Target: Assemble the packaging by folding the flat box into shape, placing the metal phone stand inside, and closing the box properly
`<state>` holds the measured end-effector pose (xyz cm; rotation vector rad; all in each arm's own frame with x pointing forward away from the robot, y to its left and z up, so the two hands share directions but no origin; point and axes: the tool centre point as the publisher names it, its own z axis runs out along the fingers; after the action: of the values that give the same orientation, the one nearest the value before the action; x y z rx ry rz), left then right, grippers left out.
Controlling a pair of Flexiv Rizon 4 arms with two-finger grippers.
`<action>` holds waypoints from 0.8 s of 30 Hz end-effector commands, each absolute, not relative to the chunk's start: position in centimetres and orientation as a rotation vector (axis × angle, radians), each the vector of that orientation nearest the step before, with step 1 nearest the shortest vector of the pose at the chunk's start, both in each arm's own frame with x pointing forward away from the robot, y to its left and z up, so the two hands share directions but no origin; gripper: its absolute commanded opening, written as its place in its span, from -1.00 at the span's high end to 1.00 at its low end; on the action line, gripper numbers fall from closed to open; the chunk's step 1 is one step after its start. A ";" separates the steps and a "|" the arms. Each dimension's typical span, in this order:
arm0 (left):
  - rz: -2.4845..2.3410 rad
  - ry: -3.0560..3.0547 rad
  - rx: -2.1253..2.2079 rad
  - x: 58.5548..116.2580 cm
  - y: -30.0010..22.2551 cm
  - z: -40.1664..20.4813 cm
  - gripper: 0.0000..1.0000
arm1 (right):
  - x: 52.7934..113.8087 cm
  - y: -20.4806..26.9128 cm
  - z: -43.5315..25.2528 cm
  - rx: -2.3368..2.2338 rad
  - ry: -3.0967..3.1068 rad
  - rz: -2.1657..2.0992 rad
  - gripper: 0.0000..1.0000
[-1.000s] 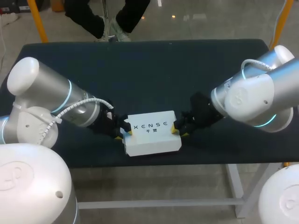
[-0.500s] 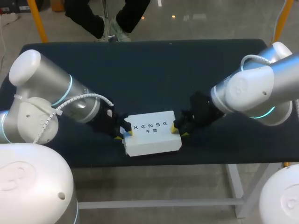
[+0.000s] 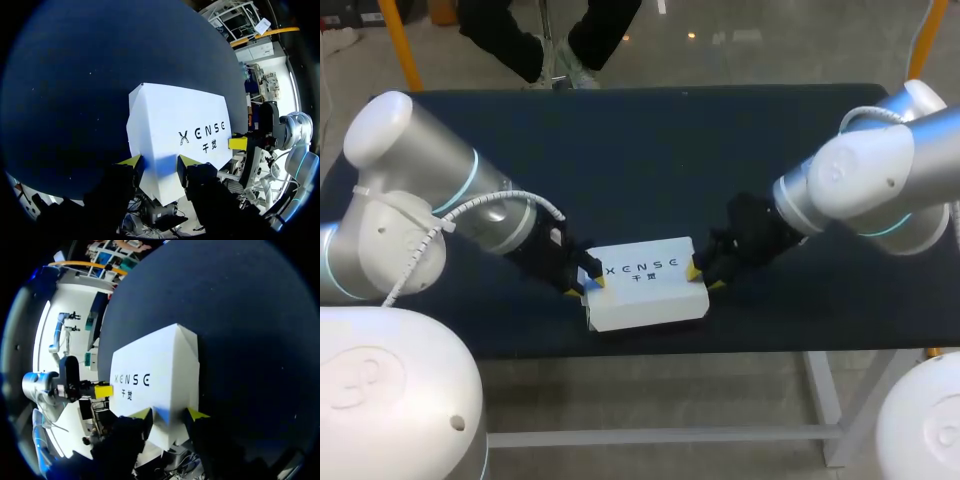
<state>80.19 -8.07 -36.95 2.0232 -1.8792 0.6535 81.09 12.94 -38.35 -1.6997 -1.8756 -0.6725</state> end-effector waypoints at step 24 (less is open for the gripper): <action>0.560 -1.885 1.967 81.6 -8.6 -36.0 0.07 | 81.7 13.4 -37.3 -1.685 -1.843 -0.589 0.05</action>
<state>81.27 -8.15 -36.07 1.9688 -1.8809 0.5774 81.30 13.14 -37.50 -1.6951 -1.8444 -0.6052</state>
